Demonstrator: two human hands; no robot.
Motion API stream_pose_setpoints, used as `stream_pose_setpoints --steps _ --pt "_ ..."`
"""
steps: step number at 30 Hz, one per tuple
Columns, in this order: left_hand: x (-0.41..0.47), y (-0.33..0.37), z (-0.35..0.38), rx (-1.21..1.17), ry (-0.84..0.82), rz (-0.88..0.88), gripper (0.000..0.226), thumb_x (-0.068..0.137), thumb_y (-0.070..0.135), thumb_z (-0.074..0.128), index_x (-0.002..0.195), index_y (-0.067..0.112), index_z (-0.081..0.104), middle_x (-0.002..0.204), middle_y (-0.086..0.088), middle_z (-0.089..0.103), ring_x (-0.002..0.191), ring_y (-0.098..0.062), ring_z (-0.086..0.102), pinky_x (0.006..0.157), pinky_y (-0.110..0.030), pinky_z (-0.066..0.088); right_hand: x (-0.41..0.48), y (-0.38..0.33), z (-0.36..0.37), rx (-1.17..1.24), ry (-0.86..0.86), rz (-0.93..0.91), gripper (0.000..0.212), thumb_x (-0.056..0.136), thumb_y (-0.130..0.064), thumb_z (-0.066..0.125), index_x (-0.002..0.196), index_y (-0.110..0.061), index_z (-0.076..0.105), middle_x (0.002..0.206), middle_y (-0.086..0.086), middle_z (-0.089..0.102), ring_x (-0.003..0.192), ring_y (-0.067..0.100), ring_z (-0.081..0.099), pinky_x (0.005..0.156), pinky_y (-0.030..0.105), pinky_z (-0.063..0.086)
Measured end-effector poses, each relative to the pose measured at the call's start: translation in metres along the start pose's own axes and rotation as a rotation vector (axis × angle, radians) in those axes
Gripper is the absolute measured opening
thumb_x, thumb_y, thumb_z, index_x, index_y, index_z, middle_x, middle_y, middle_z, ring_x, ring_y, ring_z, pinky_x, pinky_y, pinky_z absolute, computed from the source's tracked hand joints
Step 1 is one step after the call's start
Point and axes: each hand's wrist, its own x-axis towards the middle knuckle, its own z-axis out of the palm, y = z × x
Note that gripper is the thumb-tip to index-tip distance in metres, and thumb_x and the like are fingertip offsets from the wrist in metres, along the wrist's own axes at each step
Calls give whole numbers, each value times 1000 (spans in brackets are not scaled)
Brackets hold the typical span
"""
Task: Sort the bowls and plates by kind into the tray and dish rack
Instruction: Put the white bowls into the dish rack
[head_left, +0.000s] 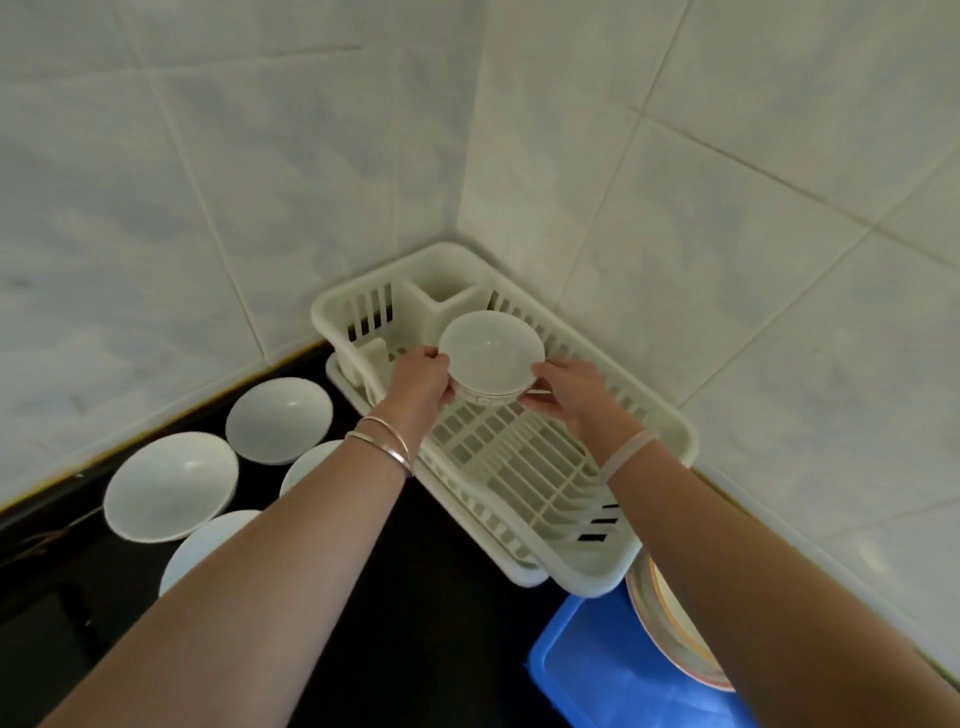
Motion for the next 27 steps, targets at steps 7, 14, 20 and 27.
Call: stream_pose_setpoints --steps 7,14,20,27 --pt "34 -4 12 49 23 -4 35 95 7 40 129 4 47 94 -6 49 75 -21 51 83 -40 49 37 7 13 -27 59 21 17 95 -7 51 108 -1 60 118 22 62 99 31 64 79 36 55" --pt "55 -11 11 85 61 17 33 94 4 38 125 3 50 108 -12 48 95 -26 47 87 -42 48 55 12 20 -39 64 -5 28 94 -4 52 119 5 58 117 23 62 90 29 64 76 37 55" --pt "61 -19 10 99 66 32 32 93 2 39 121 0 53 103 -12 49 92 -28 49 85 -43 50 57 16 23 -14 84 43 27 94 -9 53 118 2 58 120 22 61 103 34 63 73 36 55" --pt "59 -16 7 144 79 11 31 88 3 39 112 -4 58 99 -17 54 91 -28 50 88 -43 48 46 15 28 -166 92 72 38 98 -35 43 118 -5 54 88 9 62 80 26 64 81 43 57"
